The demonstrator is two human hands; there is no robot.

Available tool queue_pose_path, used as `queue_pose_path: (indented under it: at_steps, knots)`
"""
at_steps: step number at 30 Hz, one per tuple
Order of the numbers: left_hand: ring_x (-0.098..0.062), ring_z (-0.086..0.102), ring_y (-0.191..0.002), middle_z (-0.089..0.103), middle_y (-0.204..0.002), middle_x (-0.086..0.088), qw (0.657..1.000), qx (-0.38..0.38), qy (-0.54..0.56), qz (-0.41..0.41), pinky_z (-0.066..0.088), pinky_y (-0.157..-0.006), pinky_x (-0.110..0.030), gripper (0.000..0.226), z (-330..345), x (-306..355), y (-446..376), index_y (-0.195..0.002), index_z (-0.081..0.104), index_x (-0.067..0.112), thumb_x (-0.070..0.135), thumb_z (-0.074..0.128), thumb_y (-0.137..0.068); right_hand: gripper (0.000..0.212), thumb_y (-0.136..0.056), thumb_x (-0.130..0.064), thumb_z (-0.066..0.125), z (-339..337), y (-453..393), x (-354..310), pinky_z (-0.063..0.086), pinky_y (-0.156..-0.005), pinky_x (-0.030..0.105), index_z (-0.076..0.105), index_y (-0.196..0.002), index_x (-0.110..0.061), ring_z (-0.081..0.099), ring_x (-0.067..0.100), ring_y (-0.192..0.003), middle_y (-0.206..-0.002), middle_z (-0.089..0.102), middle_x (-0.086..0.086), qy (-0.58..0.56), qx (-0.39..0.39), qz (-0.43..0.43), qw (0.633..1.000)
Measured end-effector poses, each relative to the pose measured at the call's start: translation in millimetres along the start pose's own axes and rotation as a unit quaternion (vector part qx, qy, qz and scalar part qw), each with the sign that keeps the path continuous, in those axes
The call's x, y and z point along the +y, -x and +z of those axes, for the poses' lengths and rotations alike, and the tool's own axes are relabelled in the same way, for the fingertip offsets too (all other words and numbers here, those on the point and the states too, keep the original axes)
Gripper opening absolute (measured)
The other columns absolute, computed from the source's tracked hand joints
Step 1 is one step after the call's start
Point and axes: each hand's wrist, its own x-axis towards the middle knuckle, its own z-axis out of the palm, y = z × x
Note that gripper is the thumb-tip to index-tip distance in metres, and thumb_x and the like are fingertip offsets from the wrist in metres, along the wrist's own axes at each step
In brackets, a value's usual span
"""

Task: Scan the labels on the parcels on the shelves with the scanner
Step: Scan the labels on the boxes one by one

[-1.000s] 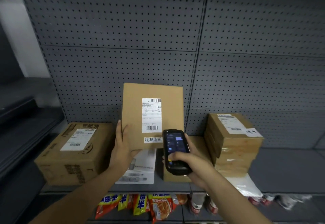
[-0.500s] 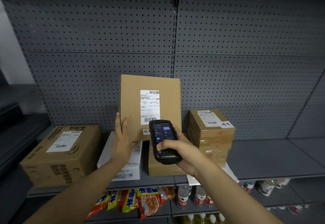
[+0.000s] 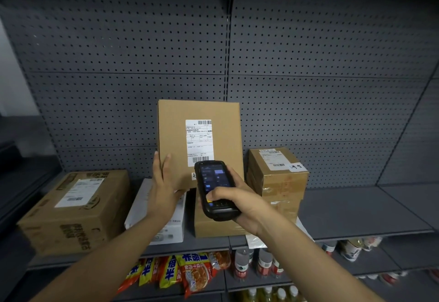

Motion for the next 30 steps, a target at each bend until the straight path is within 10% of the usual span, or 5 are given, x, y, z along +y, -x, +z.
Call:
queue_pose_path:
  at_steps: [8,30]
  knots:
    - [-0.034,0.027,-0.140,-0.013,-0.159,-0.005,1.000,-0.002,0.014,-0.024,0.042,-0.104,-0.045,0.117,5,-1,2,-0.151,0.006,0.015,0.013,0.085,-0.065,0.077,-0.059,0.004,0.071,-5,1,1,0.053,-0.091,0.047,0.055,-0.129,-0.023,0.060,0.044,-0.120,-0.130,0.063,0.022,-0.009,0.004,0.006,1.000]
    - [-0.035,0.030,-0.139,-0.013,-0.159,-0.001,0.999,-0.032,0.005,-0.037,0.048,-0.099,-0.050,0.116,19,-9,-3,-0.151,0.006,0.018,0.015,0.084,-0.066,0.068,-0.075,0.015,0.065,-21,-15,8,0.052,-0.094,0.047,0.055,-0.129,-0.025,0.059,0.044,-0.121,-0.130,0.062,0.023,-0.012,-0.010,0.015,1.000]
